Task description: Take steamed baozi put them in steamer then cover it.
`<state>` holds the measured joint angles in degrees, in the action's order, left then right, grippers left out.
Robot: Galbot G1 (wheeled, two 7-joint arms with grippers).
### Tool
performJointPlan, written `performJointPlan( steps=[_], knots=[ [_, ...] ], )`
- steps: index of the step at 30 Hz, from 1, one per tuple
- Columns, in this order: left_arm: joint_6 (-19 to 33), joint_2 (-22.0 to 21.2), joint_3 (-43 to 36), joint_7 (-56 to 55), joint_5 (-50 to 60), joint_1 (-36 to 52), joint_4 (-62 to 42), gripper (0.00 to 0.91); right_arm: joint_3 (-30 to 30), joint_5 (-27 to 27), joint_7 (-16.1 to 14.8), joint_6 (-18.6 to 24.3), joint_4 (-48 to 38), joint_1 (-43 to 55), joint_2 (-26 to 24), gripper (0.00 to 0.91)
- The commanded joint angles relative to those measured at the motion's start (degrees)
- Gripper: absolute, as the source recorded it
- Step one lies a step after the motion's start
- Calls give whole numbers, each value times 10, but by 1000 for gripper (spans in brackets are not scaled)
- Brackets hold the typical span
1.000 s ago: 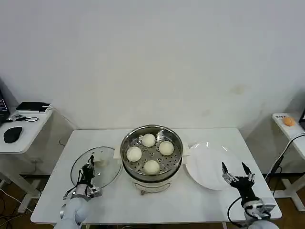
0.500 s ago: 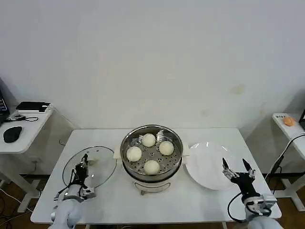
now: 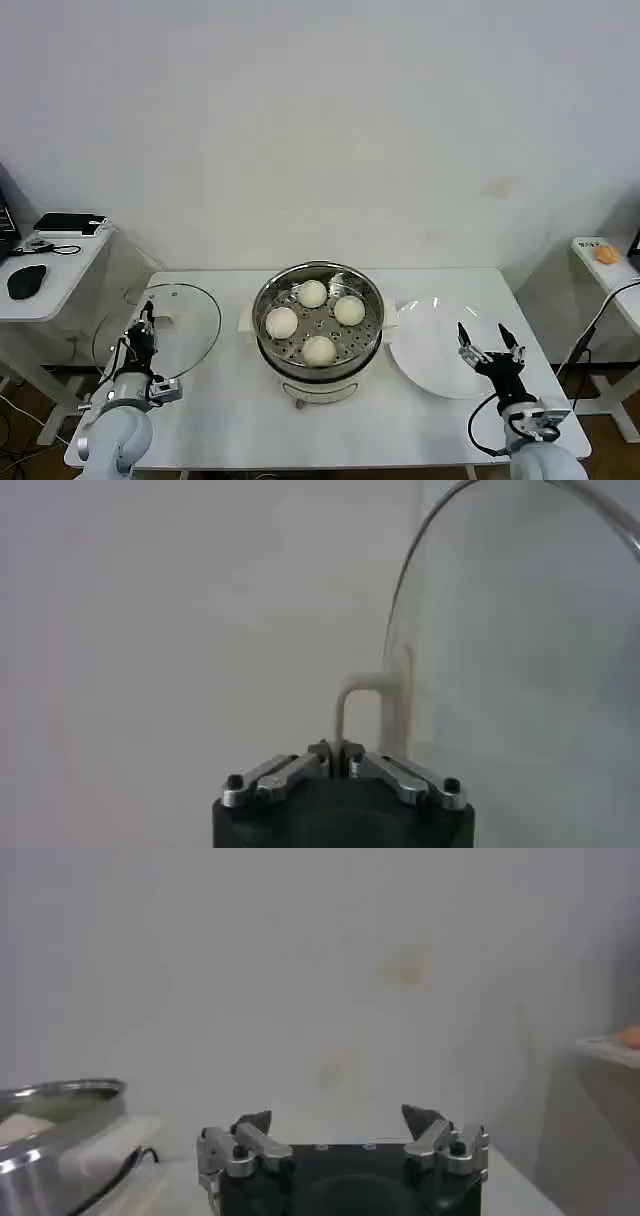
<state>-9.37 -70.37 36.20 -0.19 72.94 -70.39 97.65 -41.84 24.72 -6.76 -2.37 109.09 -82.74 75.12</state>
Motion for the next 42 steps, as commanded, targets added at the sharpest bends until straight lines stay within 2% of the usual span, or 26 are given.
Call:
performJointPlan(
  steps=[1,4,5,6,12,20,22,30,42],
  knots=[
    [-73,-4,-16,117,68,-23,189,0,1,3,2,1,3,3,-3,907],
    [-84,-5,-51,136,90,-31,243,0,-4,2,2,2,7,-2,-1,907],
    [-110,-11,-71,143,120,-22,258,0,-8,-1,2,1,11,-4,4,907],
    [-113,-12,-81,143,133,-16,266,0,-9,-2,2,1,13,-5,7,907],
    [-124,-10,-132,146,197,14,255,0,-15,-11,2,5,20,-19,17,907],
    [-146,-58,-230,145,231,45,200,0,-29,-22,4,3,26,-26,18,907],
    [-145,-82,-245,148,239,58,183,0,-33,-31,5,-3,30,-25,18,907],
    [-147,-137,-283,160,252,94,149,0,-51,-49,8,-25,33,-22,17,907],
    [-144,-216,-327,156,282,98,109,0,-41,-76,16,-23,6,4,28,907]
  ],
)
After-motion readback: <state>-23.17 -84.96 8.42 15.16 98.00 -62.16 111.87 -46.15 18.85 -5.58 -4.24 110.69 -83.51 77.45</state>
